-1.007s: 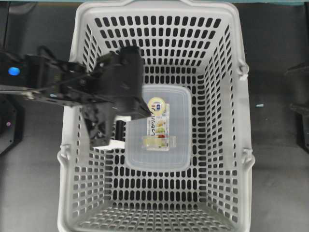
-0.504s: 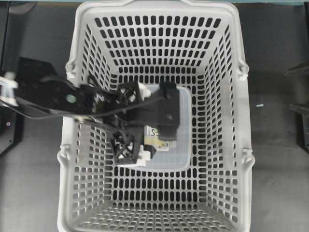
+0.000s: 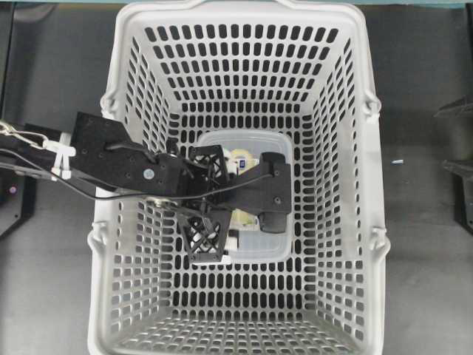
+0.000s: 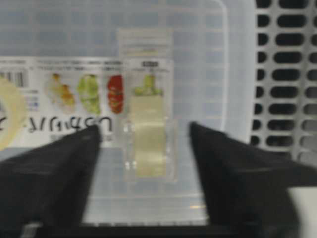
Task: Pick up the tape dispenser from the shopping basket with the left arm.
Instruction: 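Lower the open left gripper around the tape dispenser and close it, then lift the gripped tape dispenser upward with the left gripper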
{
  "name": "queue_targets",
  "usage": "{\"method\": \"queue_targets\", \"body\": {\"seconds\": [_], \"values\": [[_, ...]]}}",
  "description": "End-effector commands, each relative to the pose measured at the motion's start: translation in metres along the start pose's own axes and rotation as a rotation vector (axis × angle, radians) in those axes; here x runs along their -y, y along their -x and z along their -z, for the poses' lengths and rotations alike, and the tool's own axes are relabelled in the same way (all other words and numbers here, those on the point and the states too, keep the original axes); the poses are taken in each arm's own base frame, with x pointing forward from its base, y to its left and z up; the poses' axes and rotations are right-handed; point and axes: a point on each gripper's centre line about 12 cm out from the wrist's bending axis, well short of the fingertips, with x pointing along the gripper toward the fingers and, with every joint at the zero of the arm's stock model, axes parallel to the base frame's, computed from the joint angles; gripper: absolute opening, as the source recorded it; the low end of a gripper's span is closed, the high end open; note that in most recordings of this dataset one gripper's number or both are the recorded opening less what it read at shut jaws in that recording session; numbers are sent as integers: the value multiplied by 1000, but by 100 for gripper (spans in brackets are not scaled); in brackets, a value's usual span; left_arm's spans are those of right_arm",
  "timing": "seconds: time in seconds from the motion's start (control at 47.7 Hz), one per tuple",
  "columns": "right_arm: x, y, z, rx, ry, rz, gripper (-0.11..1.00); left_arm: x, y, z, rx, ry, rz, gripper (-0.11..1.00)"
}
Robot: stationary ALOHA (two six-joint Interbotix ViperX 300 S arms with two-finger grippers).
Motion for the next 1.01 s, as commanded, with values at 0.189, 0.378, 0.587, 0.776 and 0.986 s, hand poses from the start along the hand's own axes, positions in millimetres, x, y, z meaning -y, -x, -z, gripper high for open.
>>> {"method": "queue_targets", "body": {"seconds": [0.189,0.378,0.587,0.776,0.986], "values": [[0,0,-1,4,-6,-2,77,2,67,-41,138,-1,11,28],[0,-1,-1,3,-6,-2,77,-3,131,-63,129,17,-1,28],[0,0,-1,7,-6,-2,77,-7,180,-74,83,32,-12,28],[0,0,0,4,-5,-2,77,-7,177,-77,55,31,-16,28],[0,0,0,4,-5,-2,77,-6,174,-78,48,30,-16,28]]}}
